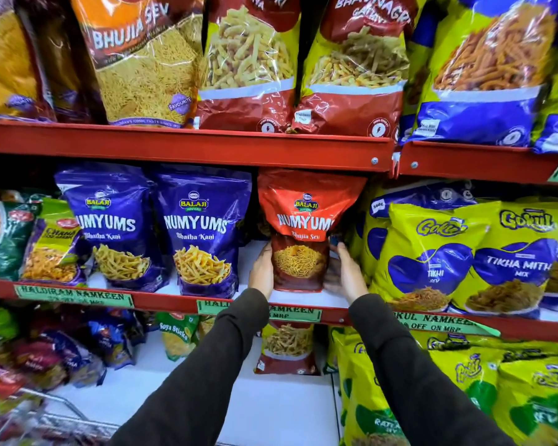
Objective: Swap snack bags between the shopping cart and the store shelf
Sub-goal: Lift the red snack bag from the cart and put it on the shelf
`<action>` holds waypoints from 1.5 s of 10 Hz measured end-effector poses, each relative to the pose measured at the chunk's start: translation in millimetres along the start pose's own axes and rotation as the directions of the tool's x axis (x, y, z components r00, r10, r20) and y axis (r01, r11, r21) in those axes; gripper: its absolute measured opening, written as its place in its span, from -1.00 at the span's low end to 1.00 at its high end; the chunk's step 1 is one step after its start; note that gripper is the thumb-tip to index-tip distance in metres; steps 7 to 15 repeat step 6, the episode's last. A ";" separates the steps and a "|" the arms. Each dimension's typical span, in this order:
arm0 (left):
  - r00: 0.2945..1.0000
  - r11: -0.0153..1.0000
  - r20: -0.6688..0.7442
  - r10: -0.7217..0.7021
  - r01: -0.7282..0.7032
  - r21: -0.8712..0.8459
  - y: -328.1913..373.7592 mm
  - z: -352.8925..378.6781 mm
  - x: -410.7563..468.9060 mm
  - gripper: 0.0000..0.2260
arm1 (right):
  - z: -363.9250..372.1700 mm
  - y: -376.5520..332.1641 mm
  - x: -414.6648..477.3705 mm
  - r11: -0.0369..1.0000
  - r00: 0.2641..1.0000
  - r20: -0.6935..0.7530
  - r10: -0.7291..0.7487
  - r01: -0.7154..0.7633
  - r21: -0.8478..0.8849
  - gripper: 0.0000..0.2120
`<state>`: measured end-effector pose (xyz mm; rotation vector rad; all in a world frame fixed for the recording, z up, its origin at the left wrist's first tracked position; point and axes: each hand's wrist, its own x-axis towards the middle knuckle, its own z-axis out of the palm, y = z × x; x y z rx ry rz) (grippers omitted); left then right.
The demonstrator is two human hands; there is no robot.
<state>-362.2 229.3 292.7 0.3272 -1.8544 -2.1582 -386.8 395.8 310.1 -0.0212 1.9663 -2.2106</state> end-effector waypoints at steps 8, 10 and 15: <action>0.931 0.915 -0.186 0.314 -0.244 0.321 11.1 -7.9 -85.6 -0.55 | -12.9 -24.0 -97.5 0.998 0.998 0.020 -0.059 0.060 -0.024 -0.52; 0.931 0.915 -0.186 0.314 -0.244 0.321 11.1 -7.9 -85.6 -0.55 | -12.9 -24.0 -97.5 0.998 0.998 0.020 -0.059 0.060 -0.024 -0.52; 0.931 0.915 -0.186 0.314 -0.244 0.321 11.1 -7.9 -85.6 -0.55 | -12.9 -24.0 -97.5 0.998 0.998 0.020 -0.059 0.060 -0.024 -0.52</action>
